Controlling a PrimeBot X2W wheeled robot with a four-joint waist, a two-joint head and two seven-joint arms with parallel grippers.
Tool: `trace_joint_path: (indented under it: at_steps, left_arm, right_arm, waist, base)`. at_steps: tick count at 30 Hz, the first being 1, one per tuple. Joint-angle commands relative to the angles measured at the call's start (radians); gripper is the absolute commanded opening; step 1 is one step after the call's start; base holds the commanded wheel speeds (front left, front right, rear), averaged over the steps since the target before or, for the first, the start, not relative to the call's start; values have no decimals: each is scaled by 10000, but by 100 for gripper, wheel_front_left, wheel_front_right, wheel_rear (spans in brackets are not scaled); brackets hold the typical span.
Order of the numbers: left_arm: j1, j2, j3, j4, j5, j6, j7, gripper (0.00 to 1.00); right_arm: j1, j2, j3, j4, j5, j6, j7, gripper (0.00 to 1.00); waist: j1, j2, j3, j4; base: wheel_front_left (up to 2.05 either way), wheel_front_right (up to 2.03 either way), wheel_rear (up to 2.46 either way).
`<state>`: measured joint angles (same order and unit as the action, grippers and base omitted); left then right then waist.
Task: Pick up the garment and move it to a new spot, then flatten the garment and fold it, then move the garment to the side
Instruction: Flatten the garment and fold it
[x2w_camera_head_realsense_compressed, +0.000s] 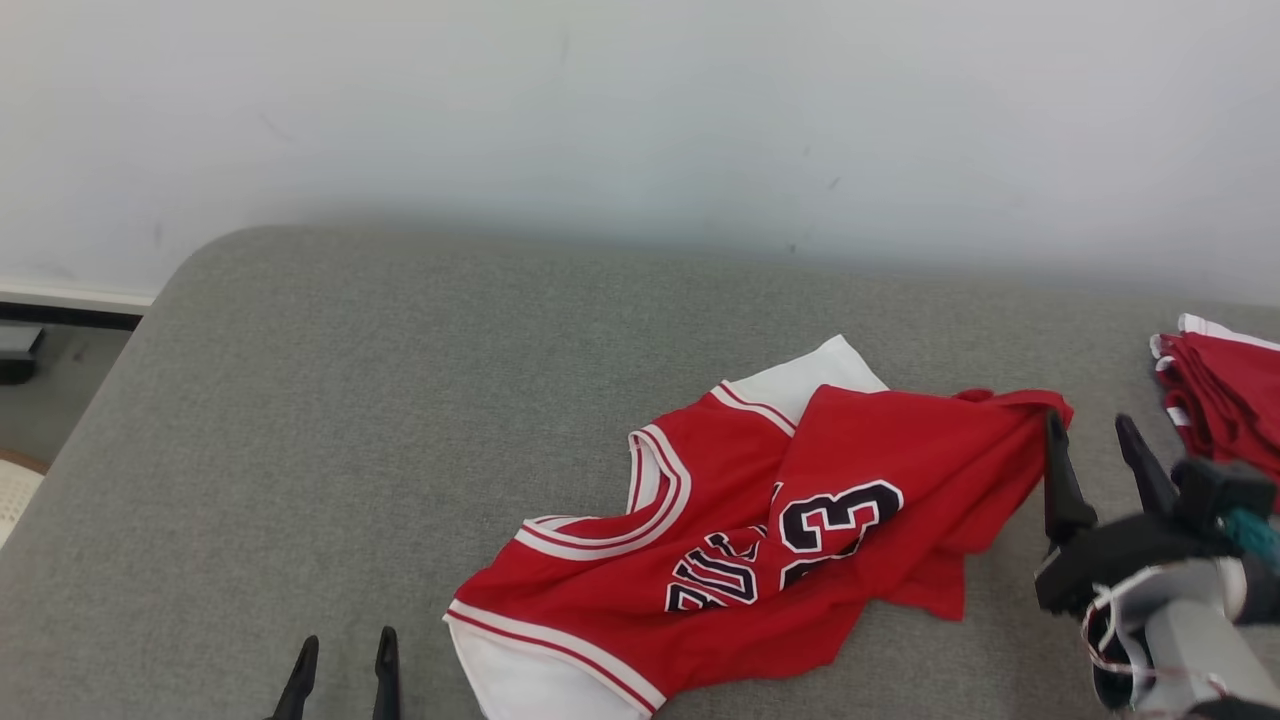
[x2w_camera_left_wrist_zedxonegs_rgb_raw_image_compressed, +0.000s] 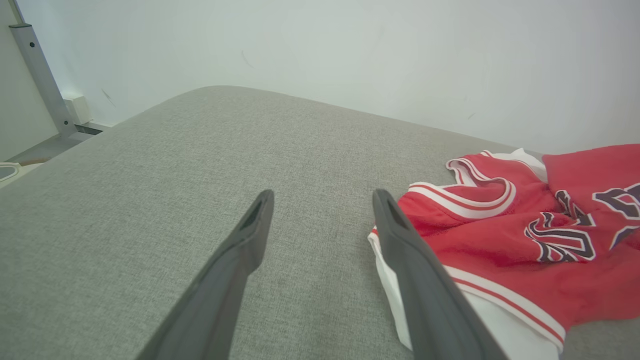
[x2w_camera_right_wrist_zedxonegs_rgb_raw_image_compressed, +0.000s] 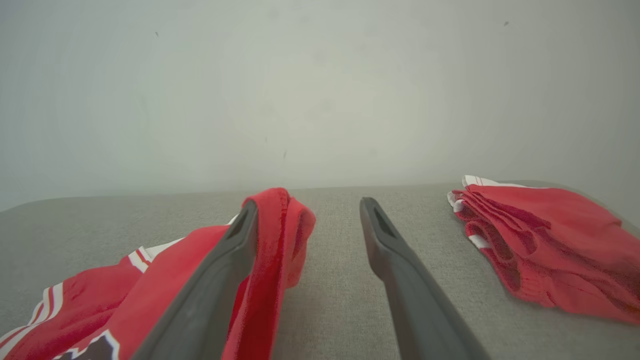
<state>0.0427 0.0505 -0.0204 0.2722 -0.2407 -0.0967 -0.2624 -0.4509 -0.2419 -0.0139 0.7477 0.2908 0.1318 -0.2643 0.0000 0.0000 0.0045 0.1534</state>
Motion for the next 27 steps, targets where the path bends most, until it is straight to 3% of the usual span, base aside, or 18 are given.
trace_joint_path:
  at_steps: [1, 5, 9, 21, 27]
  left_arm:
    - [192, -5, 42, -57, -8, 33, -8, 100]
    - [275, -6, 93, -139, -58, 75, -8, 100]
    - [303, -5, 28, -90, 2, 37, -8, 100]
    - [247, -4, -180, -171, -119, 92, -8, 100]
    - [204, -4, -144, -180, -102, 96, -8, 100]
  right_arm:
    - [367, 43, -143, -282, -70, -20, -20, 100]
    - [1322, 517, -182, -398, 384, -20, 22, 100]
    - [1265, 271, 308, -104, 694, -20, 76, 100]
    - [3119, 984, 1190, -912, 1075, -20, -15, 100]
    - [2798, 1151, 1217, -537, 821, -20, -18, 100]
  waist:
    - [0, 0, -59, -102]
    - [0, 0, -91, -372]
    - [0, 0, -93, -490]
    - [0, 0, -119, -127]
    - [0, 0, 122, -179]
  base:
    - [0, 0, 0]
    - [0, 0, 0]
    - [0, 0, 0]
    - [0, 0, 0]
    - [0, 0, 0]
